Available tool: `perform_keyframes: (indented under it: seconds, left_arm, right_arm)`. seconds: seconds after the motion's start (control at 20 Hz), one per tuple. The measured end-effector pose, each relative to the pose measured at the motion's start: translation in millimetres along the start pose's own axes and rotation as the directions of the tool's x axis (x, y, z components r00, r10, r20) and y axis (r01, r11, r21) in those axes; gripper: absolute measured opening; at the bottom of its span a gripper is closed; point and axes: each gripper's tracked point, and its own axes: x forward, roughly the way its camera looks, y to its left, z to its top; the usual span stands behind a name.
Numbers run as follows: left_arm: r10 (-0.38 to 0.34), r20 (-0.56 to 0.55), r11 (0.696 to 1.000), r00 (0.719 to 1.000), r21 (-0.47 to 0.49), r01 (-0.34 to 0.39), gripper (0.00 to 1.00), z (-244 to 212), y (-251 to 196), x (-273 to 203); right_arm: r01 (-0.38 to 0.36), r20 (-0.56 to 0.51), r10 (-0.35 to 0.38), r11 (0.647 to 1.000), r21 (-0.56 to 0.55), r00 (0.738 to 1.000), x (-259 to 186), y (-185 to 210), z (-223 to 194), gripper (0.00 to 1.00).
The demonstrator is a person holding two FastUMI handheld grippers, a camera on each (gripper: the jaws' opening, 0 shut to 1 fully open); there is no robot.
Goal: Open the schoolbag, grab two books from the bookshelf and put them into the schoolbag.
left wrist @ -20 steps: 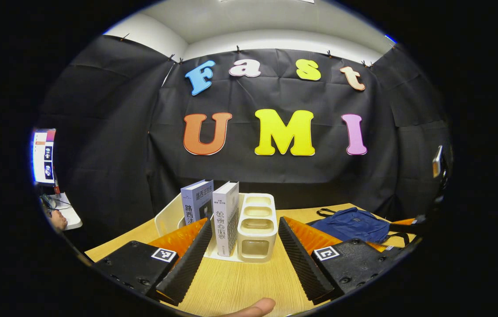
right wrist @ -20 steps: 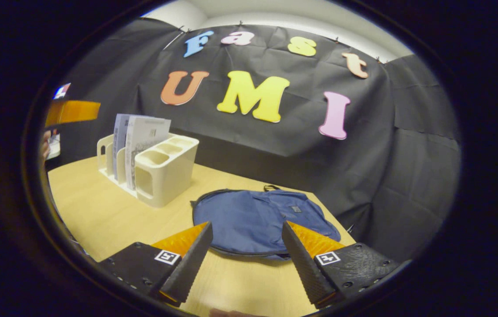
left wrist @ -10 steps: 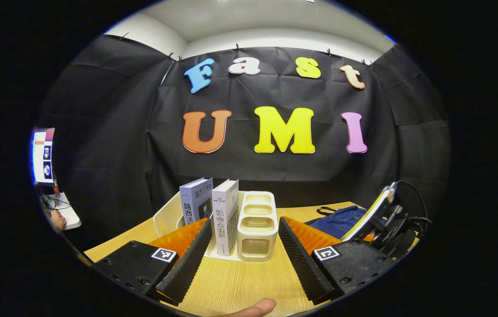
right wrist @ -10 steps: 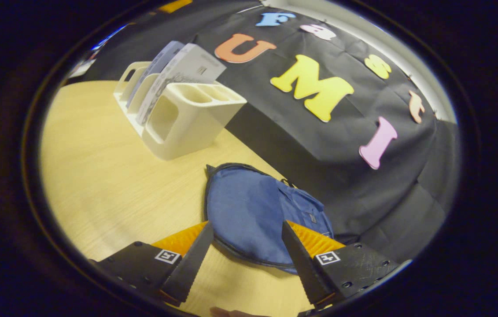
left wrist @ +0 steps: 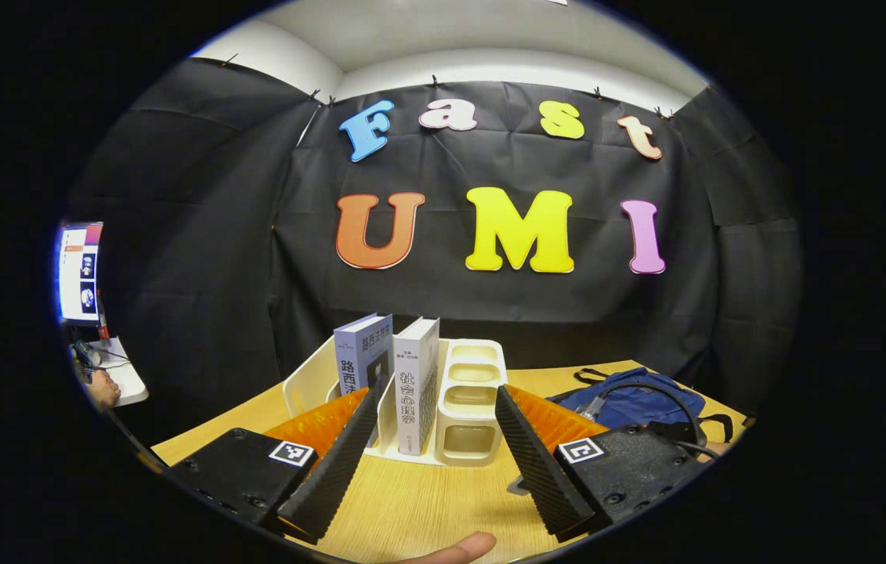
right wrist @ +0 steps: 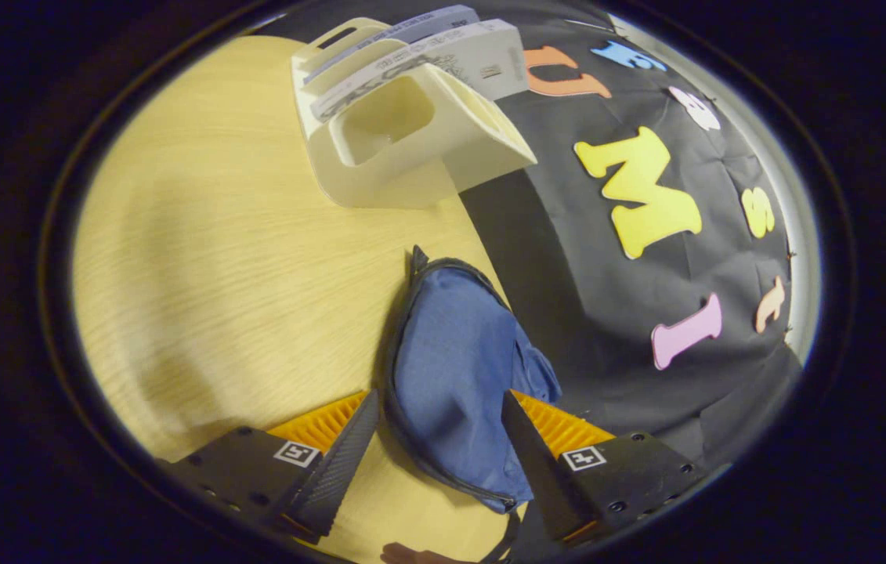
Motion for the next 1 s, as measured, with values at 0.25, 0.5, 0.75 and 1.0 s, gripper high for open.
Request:
perform_keyframes:
  seconds: [0.25, 0.5, 0.75, 1.0]
  left_arm:
    - [0.004, 0.018, 1.0, 1.0, -0.024, -0.004, 0.97, 5, 10, -1]
    - [0.004, 0.006, 0.999, 1.0, -0.032, -0.004, 0.97, 4, 14, 1]
    - [0.01, 0.002, 0.999, 1.0, -0.043, -0.01, 0.97, 2, 19, 3]
    - [0.027, -0.013, 0.998, 1.0, -0.06, -0.028, 0.97, -1, 25, 5]
  right_arm:
    - [0.126, -0.025, -0.129, 0.987, -0.101, 0.991, 7, -12, 10, 0.91]
    - [0.203, 0.005, -0.203, 0.975, -0.091, 0.979, 14, -28, 32, 0.92]
    - [0.219, -0.034, -0.22, 0.975, -0.026, 0.975, 29, -46, 35, 0.9]
    - [0.235, -0.058, -0.231, 0.968, 0.091, 0.971, 58, -62, 34, 0.77]
